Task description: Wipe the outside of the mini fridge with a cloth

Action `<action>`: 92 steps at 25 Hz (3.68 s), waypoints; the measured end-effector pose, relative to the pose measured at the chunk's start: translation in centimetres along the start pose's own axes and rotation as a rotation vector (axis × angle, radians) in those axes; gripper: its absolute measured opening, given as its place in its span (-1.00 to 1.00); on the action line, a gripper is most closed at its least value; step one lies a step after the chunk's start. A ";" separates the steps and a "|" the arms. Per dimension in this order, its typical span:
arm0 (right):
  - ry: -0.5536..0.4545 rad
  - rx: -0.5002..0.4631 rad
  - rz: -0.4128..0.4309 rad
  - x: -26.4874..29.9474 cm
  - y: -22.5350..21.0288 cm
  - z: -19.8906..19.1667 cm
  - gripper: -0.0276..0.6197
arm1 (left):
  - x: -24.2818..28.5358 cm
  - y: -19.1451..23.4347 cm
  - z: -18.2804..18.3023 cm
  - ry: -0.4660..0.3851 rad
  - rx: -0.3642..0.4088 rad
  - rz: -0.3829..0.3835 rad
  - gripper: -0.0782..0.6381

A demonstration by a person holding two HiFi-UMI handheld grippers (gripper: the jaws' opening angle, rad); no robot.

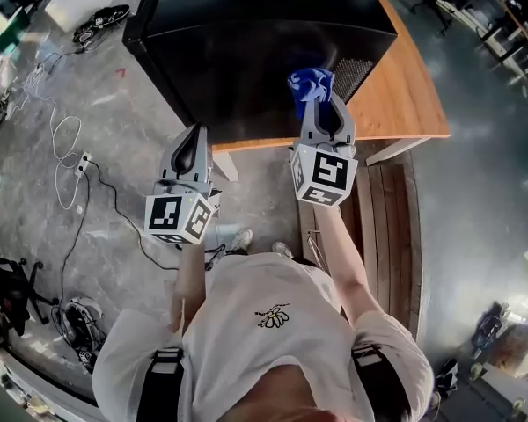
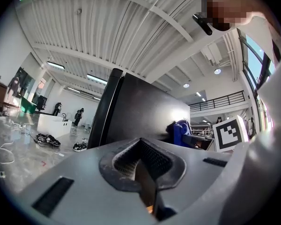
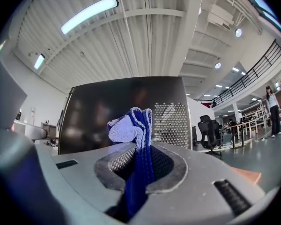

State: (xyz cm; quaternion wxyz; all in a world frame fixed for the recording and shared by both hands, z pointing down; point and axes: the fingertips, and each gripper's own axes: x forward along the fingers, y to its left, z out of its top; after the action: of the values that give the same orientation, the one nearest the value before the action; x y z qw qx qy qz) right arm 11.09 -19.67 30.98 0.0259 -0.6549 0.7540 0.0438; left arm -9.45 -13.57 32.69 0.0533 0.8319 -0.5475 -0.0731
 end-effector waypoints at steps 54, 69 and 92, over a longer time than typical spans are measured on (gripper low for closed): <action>0.088 0.174 0.347 0.8 25.1 -4.8 -0.73 | -10.6 11.0 2.1 -0.044 0.035 0.161 -0.77; 0.100 0.098 0.303 1.9 23.8 -5.4 -0.73 | -9.4 10.8 2.0 -0.038 0.027 0.140 -0.77; 0.138 0.123 -0.161 -0.8 -4.7 -7.4 -0.73 | -1.5 -1.1 -1.5 0.015 0.002 -0.040 -0.77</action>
State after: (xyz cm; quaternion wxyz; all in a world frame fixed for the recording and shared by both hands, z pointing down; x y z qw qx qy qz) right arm 15.95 -20.24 38.24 0.0178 -0.7118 0.7004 -0.0500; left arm -8.80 -11.78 34.11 0.0550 0.8433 -0.5304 -0.0672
